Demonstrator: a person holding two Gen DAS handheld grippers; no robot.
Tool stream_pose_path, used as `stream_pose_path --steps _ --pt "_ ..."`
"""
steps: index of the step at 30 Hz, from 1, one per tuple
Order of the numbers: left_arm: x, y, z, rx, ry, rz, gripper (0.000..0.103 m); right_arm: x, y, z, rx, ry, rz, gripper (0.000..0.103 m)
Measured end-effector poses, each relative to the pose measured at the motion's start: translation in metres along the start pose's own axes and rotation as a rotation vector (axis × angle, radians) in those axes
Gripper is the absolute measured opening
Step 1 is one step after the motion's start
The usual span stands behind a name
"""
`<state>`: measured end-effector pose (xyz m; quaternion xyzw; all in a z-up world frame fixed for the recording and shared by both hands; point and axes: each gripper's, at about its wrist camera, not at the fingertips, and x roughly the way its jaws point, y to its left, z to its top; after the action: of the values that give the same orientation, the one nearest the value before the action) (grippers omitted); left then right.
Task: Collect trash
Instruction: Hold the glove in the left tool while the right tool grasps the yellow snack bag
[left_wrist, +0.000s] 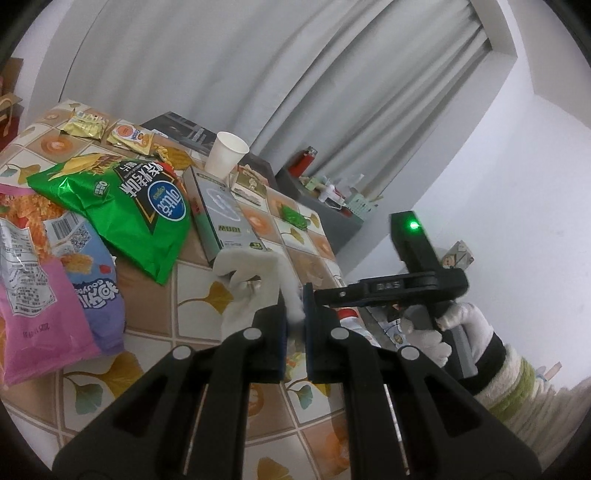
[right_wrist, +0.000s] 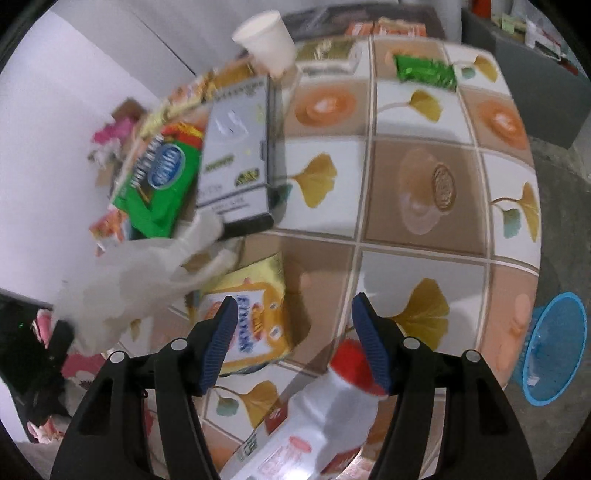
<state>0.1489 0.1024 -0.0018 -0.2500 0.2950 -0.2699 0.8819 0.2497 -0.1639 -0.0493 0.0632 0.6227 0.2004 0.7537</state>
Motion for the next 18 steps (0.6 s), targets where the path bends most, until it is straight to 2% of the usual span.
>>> stream_pose_path --steps 5,11,18 --pt "-0.001 0.003 -0.002 -0.003 0.002 0.003 0.006 0.01 0.005 0.001 -0.03 0.056 -0.013 0.058" --pt "-0.001 0.004 -0.003 -0.009 0.006 0.001 0.006 0.022 0.016 -0.004 -0.065 0.101 -0.027 0.044" --pt "0.0 0.004 -0.003 -0.011 0.006 0.0 0.006 0.029 0.023 0.0 -0.08 0.104 -0.031 0.016"
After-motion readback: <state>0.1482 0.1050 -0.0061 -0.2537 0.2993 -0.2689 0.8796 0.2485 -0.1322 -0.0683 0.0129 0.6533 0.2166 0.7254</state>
